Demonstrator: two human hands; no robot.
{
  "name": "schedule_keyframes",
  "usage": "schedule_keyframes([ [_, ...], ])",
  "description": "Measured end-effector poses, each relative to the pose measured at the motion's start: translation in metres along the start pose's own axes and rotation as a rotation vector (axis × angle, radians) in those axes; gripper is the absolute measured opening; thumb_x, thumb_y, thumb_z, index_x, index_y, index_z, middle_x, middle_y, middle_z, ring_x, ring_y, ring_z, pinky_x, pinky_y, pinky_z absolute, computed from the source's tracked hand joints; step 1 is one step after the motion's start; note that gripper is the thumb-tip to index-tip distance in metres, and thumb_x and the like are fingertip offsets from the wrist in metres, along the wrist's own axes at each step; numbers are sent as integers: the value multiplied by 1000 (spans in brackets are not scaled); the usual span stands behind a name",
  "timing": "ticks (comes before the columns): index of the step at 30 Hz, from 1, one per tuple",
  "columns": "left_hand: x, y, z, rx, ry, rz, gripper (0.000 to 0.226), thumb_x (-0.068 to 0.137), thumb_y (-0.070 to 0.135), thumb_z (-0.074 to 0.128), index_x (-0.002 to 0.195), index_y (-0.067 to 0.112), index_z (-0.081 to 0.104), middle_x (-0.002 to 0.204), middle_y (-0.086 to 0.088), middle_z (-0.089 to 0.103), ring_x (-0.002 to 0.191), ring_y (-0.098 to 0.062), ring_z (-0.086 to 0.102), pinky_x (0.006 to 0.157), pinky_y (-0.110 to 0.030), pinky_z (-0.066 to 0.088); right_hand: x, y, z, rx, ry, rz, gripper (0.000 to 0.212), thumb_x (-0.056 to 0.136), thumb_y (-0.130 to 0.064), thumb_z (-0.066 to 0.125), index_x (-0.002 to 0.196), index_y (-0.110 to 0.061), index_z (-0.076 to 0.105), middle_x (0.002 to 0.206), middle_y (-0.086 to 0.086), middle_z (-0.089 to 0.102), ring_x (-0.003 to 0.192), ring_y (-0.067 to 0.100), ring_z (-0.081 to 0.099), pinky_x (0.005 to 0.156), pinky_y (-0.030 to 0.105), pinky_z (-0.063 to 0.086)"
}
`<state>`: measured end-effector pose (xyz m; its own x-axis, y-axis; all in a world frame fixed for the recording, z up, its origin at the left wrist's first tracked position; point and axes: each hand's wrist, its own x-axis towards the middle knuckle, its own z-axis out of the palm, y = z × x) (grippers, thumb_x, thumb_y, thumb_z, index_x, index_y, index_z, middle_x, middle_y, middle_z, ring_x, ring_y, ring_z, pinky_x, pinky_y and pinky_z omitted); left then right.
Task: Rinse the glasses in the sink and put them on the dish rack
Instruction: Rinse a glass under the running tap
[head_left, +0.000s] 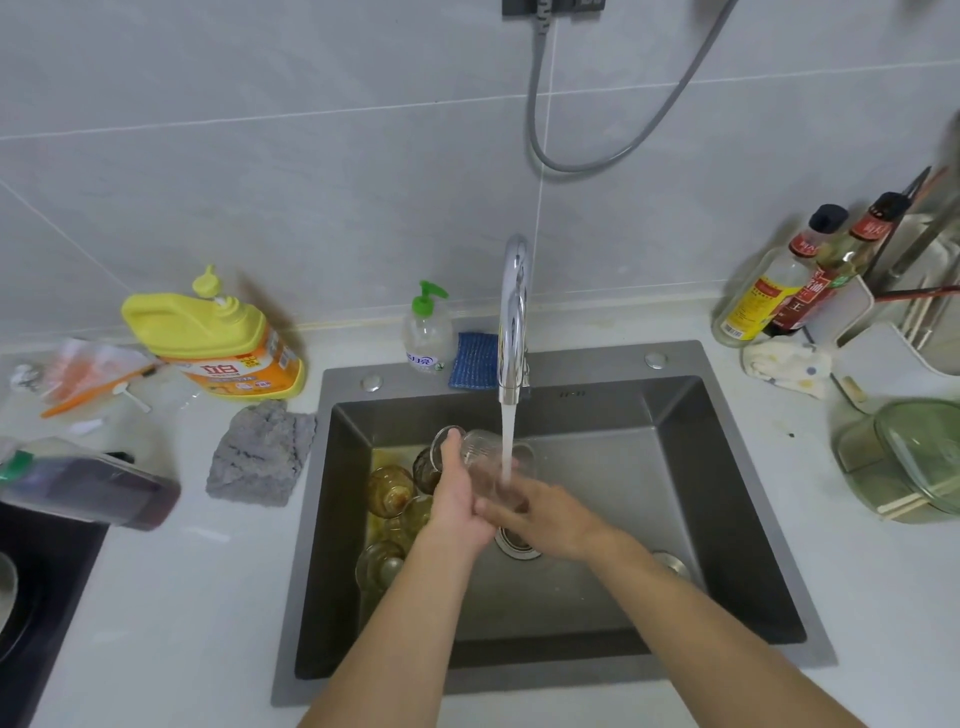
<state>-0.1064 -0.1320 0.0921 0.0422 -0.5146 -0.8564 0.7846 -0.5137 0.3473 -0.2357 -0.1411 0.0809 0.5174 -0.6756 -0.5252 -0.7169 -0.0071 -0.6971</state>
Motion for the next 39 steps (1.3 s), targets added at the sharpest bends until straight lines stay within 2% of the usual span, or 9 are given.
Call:
schedule_keyframes([
  [4,0,4,-1,17,-45,-74,69,90,66,65,108,0,71,108,-18,74,94,-34,72,82,-48,58,3,-7,-4,-256,85,-9,73,91,-81,35,141,-31,50,128,2,67,115,27,65,101,43,50],
  [9,-2,-4,6,-78,-61,-50,65,90,61,69,103,-2,68,98,-19,75,98,-31,69,97,-46,50,8,-18,-4,206,-23,-18,28,105,-37,50,127,-38,67,94,-9,50,62,11,57,57,25,50],
  [13,1,5,3,51,-47,0,51,90,49,75,101,0,67,89,-22,77,98,-38,72,100,-51,56,9,8,-14,-253,39,-1,54,91,-78,43,131,-45,58,117,-7,72,105,20,68,99,44,52],
  [16,0,1,-1,45,-122,-21,56,92,54,70,109,0,72,93,-22,77,110,-38,69,111,-51,48,14,8,-8,-257,197,-57,63,91,-80,31,102,-30,68,92,3,76,84,25,71,84,45,58],
  [21,-2,-12,0,73,-121,48,58,96,56,60,68,12,84,83,-14,78,77,-30,76,89,-46,53,14,-11,3,435,174,72,39,102,-60,43,94,-31,67,54,-8,59,47,8,56,56,30,51],
  [27,0,-6,-7,68,-82,35,51,95,47,69,67,7,84,82,-15,78,81,-29,70,86,-35,56,7,15,-12,-138,29,-15,48,96,-70,44,129,-40,63,106,-9,74,93,13,70,96,40,53],
  [32,-2,-14,2,100,-97,87,38,90,41,74,91,3,75,78,-16,78,74,-30,76,88,-47,55,7,-3,0,506,20,57,39,101,-60,47,108,-29,69,46,-11,51,41,7,45,49,28,42],
  [37,1,-6,-6,88,-55,110,43,87,42,79,103,2,74,90,-18,79,78,-31,77,77,-40,60,8,8,-14,-45,-12,-45,39,98,-64,49,126,-40,61,95,-16,68,83,5,66,89,34,52],
  [39,1,-10,-4,54,-43,97,45,86,44,79,98,1,77,90,-19,79,83,-32,77,85,-43,59,9,3,-9,49,61,-87,33,100,-62,47,109,-38,67,83,-15,69,76,5,67,85,36,54],
])
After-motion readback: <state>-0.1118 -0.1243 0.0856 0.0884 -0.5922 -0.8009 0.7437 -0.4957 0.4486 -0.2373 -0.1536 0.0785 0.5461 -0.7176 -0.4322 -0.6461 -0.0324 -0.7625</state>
